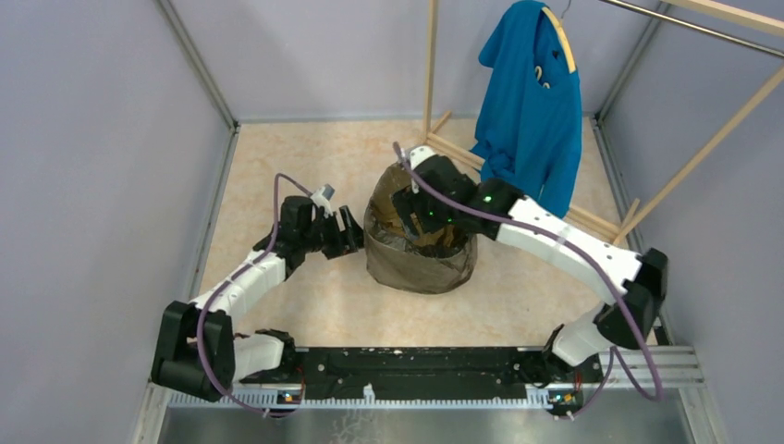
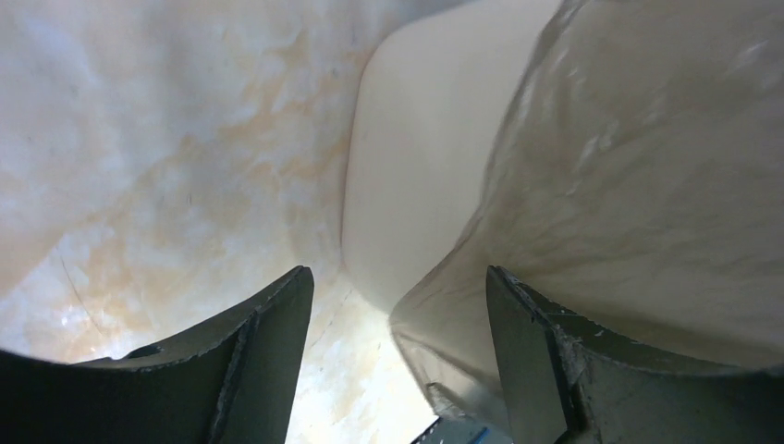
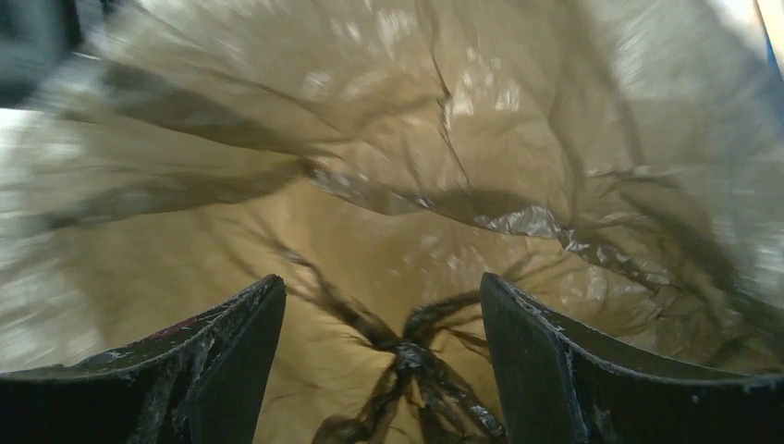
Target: Put the trash bags into the trash bin
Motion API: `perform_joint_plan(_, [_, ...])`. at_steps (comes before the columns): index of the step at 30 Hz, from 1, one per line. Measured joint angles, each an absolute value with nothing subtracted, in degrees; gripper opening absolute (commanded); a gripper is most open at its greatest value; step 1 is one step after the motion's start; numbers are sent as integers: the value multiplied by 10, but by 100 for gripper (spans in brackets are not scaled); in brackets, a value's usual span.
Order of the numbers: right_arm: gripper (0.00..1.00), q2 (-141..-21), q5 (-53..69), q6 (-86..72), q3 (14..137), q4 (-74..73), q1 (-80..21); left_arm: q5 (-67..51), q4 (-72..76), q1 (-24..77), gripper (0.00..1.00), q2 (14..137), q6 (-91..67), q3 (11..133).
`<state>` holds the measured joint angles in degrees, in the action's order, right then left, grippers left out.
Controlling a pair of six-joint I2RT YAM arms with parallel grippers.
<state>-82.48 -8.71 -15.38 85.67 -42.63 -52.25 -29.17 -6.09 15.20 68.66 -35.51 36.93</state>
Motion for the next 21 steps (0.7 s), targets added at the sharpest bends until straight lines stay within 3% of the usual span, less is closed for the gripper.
perform_joint_plan(5, [65,-901,-165,-142,859,-495,-543,-319,-22,152,72,693,-368,314])
perform_joint_plan(13, [31,-928,-159,-136,845,-500,-543,-350,43,157,72,717,-400,276])
perform_joint_plan(21, [23,-977,-129,-140,813,-465,-543,-354,64,160,73,717,-406,269])
